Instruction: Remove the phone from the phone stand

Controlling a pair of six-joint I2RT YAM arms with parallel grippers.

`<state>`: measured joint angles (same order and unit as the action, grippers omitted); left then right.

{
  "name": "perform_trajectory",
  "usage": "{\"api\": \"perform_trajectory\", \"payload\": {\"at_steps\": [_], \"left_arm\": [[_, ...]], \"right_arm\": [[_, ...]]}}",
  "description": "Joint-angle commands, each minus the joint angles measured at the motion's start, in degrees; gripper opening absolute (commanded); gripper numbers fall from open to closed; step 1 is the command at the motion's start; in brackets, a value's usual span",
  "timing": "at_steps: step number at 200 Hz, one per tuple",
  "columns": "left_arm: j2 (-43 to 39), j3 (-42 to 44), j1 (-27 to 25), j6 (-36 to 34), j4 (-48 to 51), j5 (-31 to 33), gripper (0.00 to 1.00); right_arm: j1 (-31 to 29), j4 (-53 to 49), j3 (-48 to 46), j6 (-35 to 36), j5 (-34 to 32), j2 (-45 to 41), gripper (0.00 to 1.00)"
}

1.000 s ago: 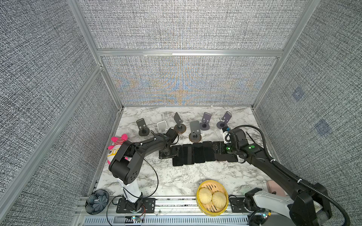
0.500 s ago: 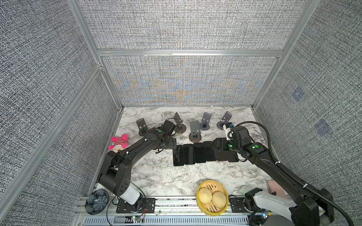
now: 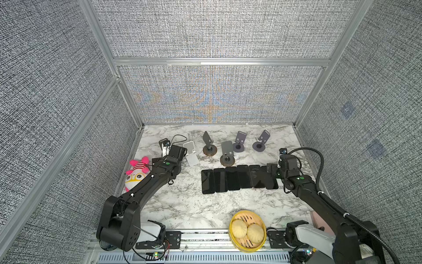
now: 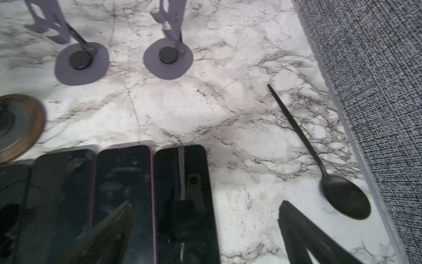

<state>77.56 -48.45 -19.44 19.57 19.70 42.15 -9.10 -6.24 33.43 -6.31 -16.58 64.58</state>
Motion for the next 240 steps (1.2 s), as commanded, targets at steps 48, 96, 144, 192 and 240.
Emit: {"api": "perform_trajectory", "payload": {"at_steps": [48, 96, 144, 192, 240], "left_arm": [[5.6, 6.6, 7.3, -13.5, -31.0, 0.0, 0.98], [10.3, 13.0, 7.8, -20.7, -50.5, -2.7, 0.98], [10.7, 18.3, 8.8, -20.5, -59.2, -5.9, 0.98], [7.5, 24.4, 10.5, -18.7, -66.8, -9.0, 0.98], [6.6, 27.3, 11.4, -19.0, -70.3, -13.9, 0.98]], "right_arm": [[1.6, 24.1, -5.3, 6.0, -2.9, 6.7, 0.99], [1.6, 37.0, -10.7, 7.5, -3.9, 9.2, 0.99], [2.1, 46.9, -13.5, 9.2, -2.7, 10.8, 0.99], [2.2, 51.9, -13.3, 8.2, 0.6, 14.7, 0.99], [2.2, 60.4, -14.5, 8.4, 1.8, 21.8, 0.99]]}}
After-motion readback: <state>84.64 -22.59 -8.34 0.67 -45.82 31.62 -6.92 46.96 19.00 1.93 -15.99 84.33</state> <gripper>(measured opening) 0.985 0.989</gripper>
